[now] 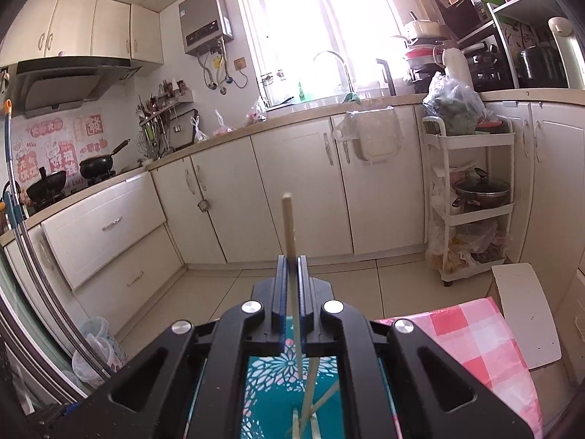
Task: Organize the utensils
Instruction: 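Carry the stick over the basket and open the right tool, then close the right tool on a stick while the left tool grasps another stick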
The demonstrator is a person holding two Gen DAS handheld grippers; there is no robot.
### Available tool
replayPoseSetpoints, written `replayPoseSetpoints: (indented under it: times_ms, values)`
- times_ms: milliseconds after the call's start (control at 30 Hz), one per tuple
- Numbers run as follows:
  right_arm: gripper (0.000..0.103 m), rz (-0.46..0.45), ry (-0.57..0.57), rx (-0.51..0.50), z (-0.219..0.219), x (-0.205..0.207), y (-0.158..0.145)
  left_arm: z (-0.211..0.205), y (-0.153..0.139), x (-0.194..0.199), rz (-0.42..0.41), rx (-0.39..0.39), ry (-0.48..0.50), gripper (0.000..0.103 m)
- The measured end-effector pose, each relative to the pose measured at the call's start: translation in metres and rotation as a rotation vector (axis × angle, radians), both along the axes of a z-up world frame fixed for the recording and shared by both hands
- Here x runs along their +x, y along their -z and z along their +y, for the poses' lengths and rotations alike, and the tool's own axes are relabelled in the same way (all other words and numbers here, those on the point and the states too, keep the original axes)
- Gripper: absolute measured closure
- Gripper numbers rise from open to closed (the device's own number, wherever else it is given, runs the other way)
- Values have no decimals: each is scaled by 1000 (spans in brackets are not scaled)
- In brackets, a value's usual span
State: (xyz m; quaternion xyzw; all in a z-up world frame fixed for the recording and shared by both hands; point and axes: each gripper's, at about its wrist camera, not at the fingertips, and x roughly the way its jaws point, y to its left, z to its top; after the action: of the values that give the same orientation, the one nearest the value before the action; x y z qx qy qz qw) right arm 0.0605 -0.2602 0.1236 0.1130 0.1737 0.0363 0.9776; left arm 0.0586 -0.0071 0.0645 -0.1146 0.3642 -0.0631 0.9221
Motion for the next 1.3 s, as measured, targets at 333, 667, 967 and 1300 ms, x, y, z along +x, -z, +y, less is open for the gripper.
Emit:
replayPoseSetpoints:
  times_ms: [333, 667, 967, 1300]
  values:
    - [80, 4, -78, -108, 5, -77, 6, 2, 3, 0, 7, 16, -18, 9]
    - [85, 391, -284, -192, 38, -128, 102, 5, 7, -2, 16, 23, -34, 9]
    - [90, 530, -295, -182, 51, -115, 145, 10, 11, -2, 31, 30, -47, 9]
    - [90, 551, -293, -202, 52, -113, 155, 5, 13, -2, 35, 40, -30, 8]
